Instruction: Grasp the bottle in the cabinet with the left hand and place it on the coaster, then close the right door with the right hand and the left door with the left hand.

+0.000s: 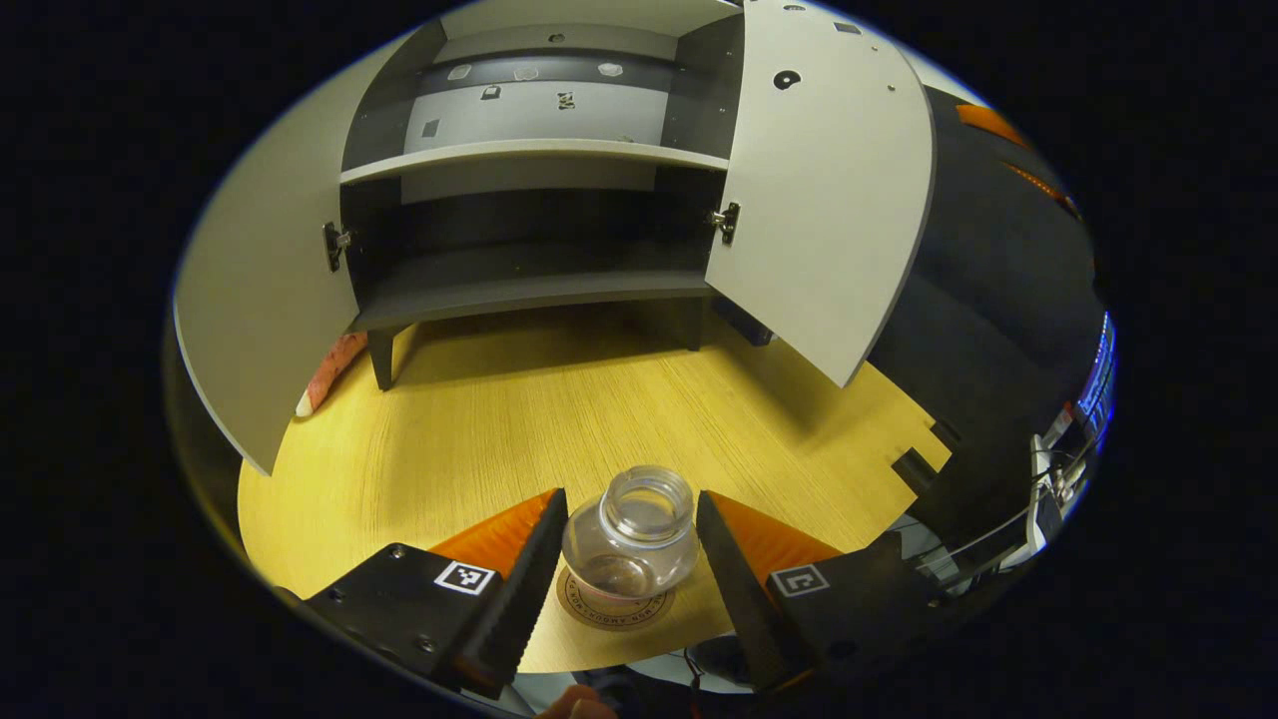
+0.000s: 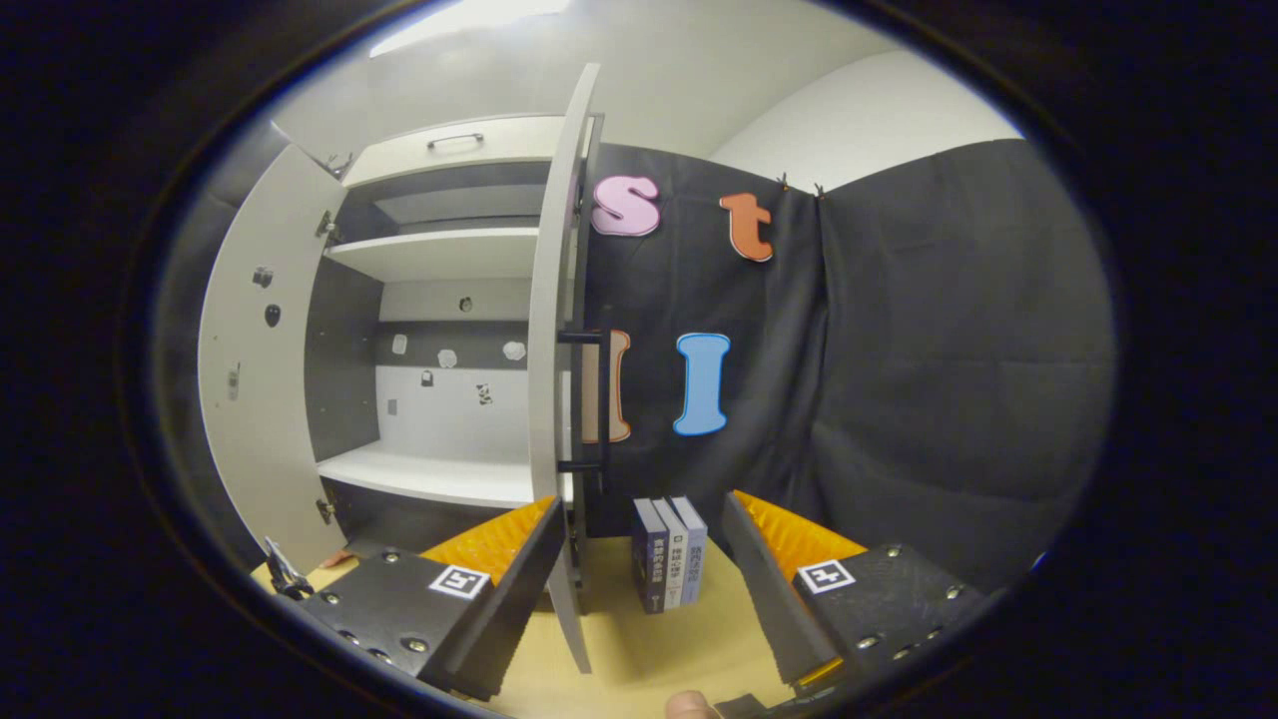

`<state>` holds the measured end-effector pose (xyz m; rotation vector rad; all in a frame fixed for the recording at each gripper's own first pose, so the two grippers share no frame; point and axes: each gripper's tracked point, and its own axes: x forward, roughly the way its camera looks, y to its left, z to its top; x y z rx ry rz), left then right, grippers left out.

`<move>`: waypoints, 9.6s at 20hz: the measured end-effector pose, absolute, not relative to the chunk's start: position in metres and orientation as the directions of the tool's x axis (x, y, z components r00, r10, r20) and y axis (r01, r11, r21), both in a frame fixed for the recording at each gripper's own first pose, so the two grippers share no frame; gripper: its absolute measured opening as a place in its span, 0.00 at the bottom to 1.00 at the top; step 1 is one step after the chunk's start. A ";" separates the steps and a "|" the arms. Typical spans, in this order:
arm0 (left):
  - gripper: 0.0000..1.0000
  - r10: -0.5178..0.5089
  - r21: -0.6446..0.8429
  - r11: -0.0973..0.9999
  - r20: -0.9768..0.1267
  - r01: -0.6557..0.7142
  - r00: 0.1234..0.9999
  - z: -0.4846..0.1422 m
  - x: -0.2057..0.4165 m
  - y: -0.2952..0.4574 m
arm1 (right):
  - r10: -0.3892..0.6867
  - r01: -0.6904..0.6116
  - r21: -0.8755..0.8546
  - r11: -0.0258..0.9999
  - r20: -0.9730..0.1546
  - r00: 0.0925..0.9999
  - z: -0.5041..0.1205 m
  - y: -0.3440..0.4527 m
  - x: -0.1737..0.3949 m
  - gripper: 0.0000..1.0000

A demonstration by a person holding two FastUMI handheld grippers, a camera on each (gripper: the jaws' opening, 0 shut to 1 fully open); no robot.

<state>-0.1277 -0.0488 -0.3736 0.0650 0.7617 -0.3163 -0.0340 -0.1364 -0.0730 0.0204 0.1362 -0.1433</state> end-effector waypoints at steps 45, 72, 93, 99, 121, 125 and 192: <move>0.91 -0.045 0.005 0.999 -0.130 0.046 0.990 -0.078 -0.030 0.021 | -0.142 0.141 -0.020 0.990 -0.083 0.986 -0.062 -0.138 0.005 0.96; 0.91 0.080 -0.050 0.995 -0.110 -0.086 0.991 -0.075 -0.047 0.073 | 0.056 -0.053 0.031 0.998 -0.113 0.992 -0.061 -0.061 0.015 0.96; 0.91 0.211 -0.012 0.977 -0.107 -0.213 0.972 -0.072 -0.073 0.131 | 0.167 -0.156 0.085 0.984 -0.131 0.977 -0.066 0.001 0.046 0.96; 0.91 0.251 0.002 0.968 -0.106 -0.253 0.962 -0.071 -0.075 0.152 | 0.299 -0.285 0.110 0.952 -0.137 0.944 -0.072 0.063 0.047 0.96; 0.91 0.348 -0.020 0.935 -0.127 -0.353 0.929 -0.078 -0.075 0.220 | 0.322 -0.309 0.104 0.945 -0.158 0.933 -0.089 0.108 0.050 0.96; 0.91 0.343 -0.016 0.937 -0.136 -0.349 0.929 -0.083 -0.071 0.225 | 0.305 -0.291 0.105 0.951 -0.163 0.938 -0.092 0.105 0.048 0.96; 0.91 -0.154 -0.056 0.988 -0.260 0.145 0.953 -0.133 -0.013 0.019 | 0.114 -0.079 0.156 0.985 -0.225 0.968 -0.116 -0.001 0.019 0.96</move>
